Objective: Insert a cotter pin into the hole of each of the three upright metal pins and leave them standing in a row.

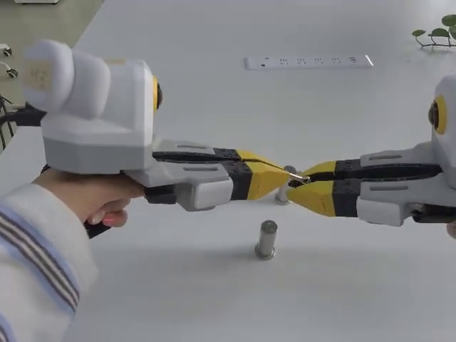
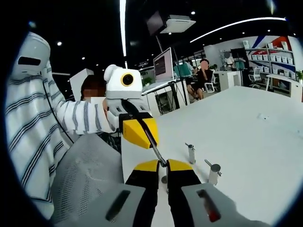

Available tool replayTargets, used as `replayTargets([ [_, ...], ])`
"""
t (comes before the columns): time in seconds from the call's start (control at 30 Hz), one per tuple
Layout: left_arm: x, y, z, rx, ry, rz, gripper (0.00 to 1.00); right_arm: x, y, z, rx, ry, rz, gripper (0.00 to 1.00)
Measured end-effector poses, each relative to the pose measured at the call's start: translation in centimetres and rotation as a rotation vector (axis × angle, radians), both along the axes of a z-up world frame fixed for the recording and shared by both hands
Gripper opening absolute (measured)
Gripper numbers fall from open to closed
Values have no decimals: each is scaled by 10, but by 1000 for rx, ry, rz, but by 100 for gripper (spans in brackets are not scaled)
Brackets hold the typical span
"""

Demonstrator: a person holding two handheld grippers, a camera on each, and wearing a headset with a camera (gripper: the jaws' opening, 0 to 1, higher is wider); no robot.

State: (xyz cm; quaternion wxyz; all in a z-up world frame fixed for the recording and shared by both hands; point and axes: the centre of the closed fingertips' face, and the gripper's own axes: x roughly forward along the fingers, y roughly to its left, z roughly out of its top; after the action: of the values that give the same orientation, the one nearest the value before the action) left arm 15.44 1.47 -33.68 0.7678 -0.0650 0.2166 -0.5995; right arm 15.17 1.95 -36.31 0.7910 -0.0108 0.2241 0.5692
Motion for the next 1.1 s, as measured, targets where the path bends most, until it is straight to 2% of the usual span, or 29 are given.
replayTargets([
  [0.03, -1, 0, -1, 7, -9, -7, 0, -1, 0, 0, -2, 3, 5, 0],
  [0.2, -5, -1, -6, 33, -15, -35, 0, -10, 2, -3, -20, 6, 33, 0],
  [0.33, -8, -1, -10, 63, -51, -70, 0, -14, 1, -3, -32, 8, 54, 0],
  [0.4, -10, -1, -11, 74, -58, -84, 0, -14, -1, -4, -40, 8, 68, 0],
  [0.5, -7, -2, -11, 75, -71, -74, 0, -12, -2, -4, -42, 10, 47, 0],
  [0.57, -7, -2, -10, 81, -99, -79, 0, -12, -2, -2, -43, 8, 48, 0],
  [0.67, -5, -2, -11, 98, -139, -79, 1, -14, -4, -1, -84, -54, 85, 0],
  [0.77, -3, -2, -13, 112, -149, -78, 3, -10, -5, -5, -130, -107, 117, 0],
  [0.87, 0, -1, -15, 128, -184, -73, 4, -11, -5, -5, -159, -135, 127, 0],
  [0.97, 3, 1, -18, 145, -201, -66, 6, -10, -8, -8, -197, -160, 139, 0],
  [1.03, 5, 2, -20, 157, -213, -60, 10, -10, -10, -10, -216, -173, 143, 0],
  [1.1, 7, 4, -25, 181, -223, -56, 18, -10, -12, -11, -227, -176, 143, 0],
])
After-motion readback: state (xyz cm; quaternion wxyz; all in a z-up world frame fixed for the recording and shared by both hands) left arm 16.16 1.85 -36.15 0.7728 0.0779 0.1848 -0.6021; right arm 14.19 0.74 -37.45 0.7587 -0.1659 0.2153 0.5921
